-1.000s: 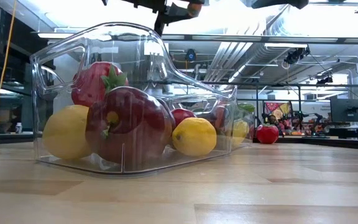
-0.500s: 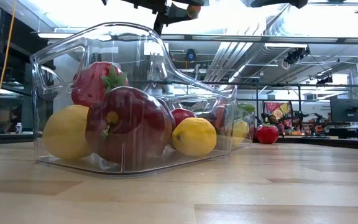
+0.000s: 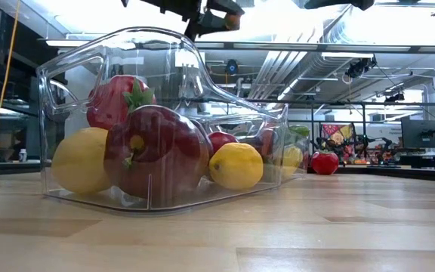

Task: Sort produce into baskets
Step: Put the orange tomato into the bottom transparent bin, then put the red tomato into the bottom transparent bin

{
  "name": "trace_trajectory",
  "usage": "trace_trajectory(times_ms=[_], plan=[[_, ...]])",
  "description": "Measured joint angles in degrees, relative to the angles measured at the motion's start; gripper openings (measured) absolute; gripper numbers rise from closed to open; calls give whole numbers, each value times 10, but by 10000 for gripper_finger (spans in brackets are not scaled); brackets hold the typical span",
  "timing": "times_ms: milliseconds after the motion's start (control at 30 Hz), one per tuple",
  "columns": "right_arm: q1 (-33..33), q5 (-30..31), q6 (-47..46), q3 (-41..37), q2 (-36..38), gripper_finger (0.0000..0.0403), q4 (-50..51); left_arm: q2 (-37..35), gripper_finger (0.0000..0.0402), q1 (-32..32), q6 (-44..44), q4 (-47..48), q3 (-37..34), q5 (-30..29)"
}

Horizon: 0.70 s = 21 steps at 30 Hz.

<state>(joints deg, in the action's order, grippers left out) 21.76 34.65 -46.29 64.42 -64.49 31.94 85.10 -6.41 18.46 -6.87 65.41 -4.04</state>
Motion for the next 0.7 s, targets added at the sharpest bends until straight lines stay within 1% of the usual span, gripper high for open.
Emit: trace_trajectory(times_ms=[100,200,367,467,600,700], plan=[[0,0,-1,0,0,376,0,0,148,15,-2,67,0,30],[0,0,1,0,0,376,0,0,175,39,-13,112,0,57],[0,0,3,0,0,376,2,7,229,89,-32,131,0,65],[0,0,3,0,0,376,2,18,258,105,-31,131,0,66],[0,4,-1,0,0,376,0,19,285,90,-9,131,0,65],[0,24,-25,0,0,376,-1,9,292,67,-12,156,19,68]])
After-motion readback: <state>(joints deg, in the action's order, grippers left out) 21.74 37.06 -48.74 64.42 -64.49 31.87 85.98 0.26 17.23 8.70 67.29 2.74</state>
